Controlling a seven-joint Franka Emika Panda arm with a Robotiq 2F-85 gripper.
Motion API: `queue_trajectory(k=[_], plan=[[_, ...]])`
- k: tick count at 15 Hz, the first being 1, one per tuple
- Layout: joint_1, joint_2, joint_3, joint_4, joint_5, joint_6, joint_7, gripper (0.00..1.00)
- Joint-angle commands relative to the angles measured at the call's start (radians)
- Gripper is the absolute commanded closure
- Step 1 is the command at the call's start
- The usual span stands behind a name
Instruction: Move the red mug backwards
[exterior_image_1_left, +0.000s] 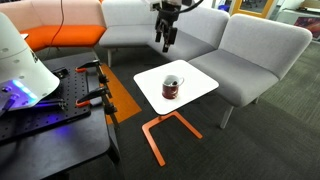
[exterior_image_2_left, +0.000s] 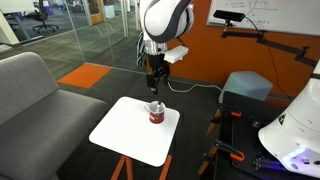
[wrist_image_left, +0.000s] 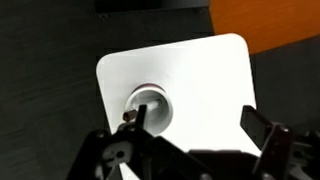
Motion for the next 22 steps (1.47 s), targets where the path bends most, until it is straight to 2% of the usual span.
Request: queue_trajectory(k=[1, 4, 11, 12, 13, 15, 22], plan=[[-0.006, 0.145, 0.021, 0.05, 0.047, 0.129, -0.015, 0.0], [0.01, 0.28, 0.009, 0.117, 0.011, 0.195, 0.036, 0.0], [-0.009, 0.491, 0.025, 0.302, 0.018, 0.179, 0.022, 0.0], [-0.011, 0.513, 0.022, 0.326, 0.016, 0.167, 0.025, 0.05], [-0.013, 0.532, 0.021, 0.344, 0.016, 0.165, 0.024, 0.28], [-0.012, 0.556, 0.017, 0.369, 0.012, 0.152, 0.028, 0.33], [-0.002, 0.558, 0.013, 0.387, 0.011, 0.1, 0.046, 0.87]])
